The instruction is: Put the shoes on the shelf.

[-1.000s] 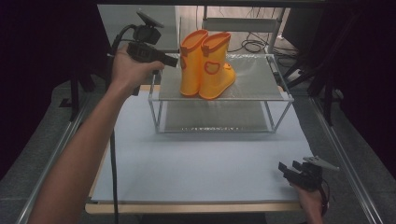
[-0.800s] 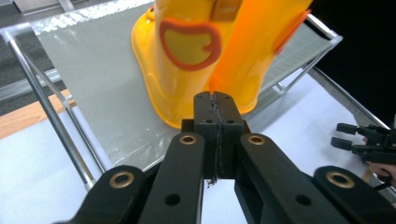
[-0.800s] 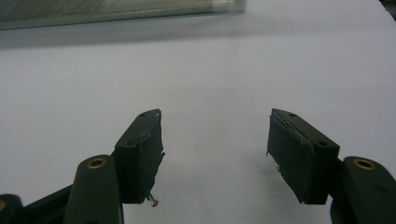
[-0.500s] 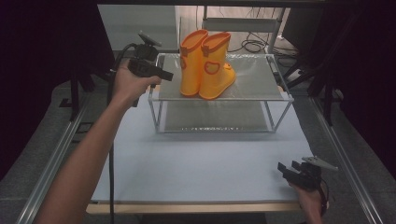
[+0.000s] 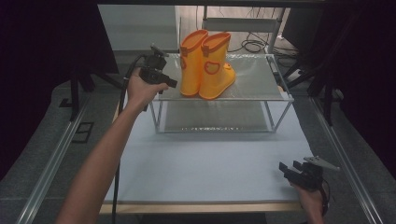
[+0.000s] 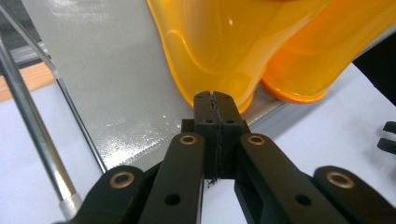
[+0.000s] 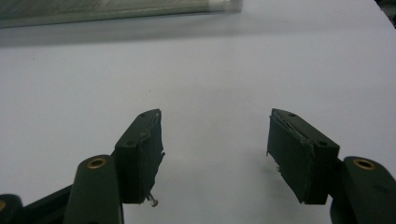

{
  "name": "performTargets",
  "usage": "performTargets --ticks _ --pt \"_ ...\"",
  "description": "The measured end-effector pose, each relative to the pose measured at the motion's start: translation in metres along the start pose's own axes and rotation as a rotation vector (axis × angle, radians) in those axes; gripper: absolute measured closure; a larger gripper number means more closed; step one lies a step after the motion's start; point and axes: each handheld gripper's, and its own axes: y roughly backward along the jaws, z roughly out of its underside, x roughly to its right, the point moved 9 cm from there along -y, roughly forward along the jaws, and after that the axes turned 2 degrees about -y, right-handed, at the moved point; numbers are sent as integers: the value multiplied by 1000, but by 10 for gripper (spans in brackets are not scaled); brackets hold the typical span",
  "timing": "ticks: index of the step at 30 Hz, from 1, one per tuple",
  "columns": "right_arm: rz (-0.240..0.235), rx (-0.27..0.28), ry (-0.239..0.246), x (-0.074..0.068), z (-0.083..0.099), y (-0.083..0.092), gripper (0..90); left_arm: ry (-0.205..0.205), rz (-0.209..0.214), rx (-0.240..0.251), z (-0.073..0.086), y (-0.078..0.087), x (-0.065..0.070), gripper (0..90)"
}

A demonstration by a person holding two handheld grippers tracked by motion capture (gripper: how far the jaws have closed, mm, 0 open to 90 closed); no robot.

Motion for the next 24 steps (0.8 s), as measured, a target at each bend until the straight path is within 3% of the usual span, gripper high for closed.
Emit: performTargets --ticks 8,10,13,16,20,24 --pt "6 -1 2 1 0 -1 355 48 -14 -8 4 -25 -8 900" --pt "7 0 4 1 0 -1 355 58 5 -16 5 -33 -6 900" --pt "7 1 0 2 0 0 355 62 8 -9 4 -34 -4 900" --pt "7 2 -5 2 0 0 354 67 41 -4 4 -35 2 900" --pt "3 3 0 0 0 0 355 70 30 5 3 -36 6 900" --pt "-3 6 -2 -3 -1 0 355 60 51 5 2 -37 14 900"
